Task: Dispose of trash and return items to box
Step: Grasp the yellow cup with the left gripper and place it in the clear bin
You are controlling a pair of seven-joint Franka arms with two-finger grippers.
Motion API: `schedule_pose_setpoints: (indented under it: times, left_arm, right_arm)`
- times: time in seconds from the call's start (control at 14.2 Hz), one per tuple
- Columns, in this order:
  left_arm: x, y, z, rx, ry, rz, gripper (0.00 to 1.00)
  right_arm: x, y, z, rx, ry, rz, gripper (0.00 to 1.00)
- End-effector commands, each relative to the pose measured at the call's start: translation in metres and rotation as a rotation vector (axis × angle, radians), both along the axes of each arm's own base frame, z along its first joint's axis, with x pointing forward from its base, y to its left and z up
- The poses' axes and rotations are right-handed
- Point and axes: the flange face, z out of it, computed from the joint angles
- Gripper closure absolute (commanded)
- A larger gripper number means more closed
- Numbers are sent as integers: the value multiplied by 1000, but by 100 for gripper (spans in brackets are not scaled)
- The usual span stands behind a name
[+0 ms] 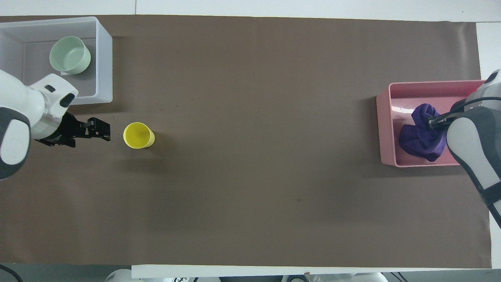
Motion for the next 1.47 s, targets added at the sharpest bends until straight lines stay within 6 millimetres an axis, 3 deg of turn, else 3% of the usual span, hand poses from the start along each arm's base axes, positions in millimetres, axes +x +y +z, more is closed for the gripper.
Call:
schedule_pose_setpoints:
  times: [0.0, 0.21, 0.42, 0.49, 0.63, 0.7, 0.91, 1.12, 1.19, 1.4]
  left_arm:
    - [-26, -6, -26, -4, -83, -14, 0]
    - [-23, -17, -41, -6, -103, -4, 0]
    - [-14, -20, -51, -12, -145, 14, 0]
    - [-10, -25, -59, -13, -162, 38, 7]
    - [-8, -31, -61, -16, -183, 93, 96]
    - [-7, -31, -63, -15, -182, 93, 100]
    - [-5, -32, -60, -16, -184, 102, 100]
    - [8, -41, -45, -24, -190, 104, 100]
    - [13, -43, -29, -30, -195, 112, 100]
    - [58, -35, 45, -120, -258, 193, 100]
  right_arm:
    - [1, 3, 7, -3, -14, 3, 25]
    - [11, 13, 31, 4, -34, -12, 19]
    - [18, 56, 65, 5, -31, -45, 13]
    - [21, 73, 83, 4, -24, -61, 12]
    - [27, 97, 120, 4, -16, -43, 11]
    - [28, 101, 133, 4, -10, -37, 11]
    - [21, 102, 170, 3, 37, -34, 11]
    - [7, 104, 194, 0, 93, -22, 9]
    - [4, 103, 197, 1, 100, -23, 1]
    - [-21, 105, 218, 1, 113, -18, 0]
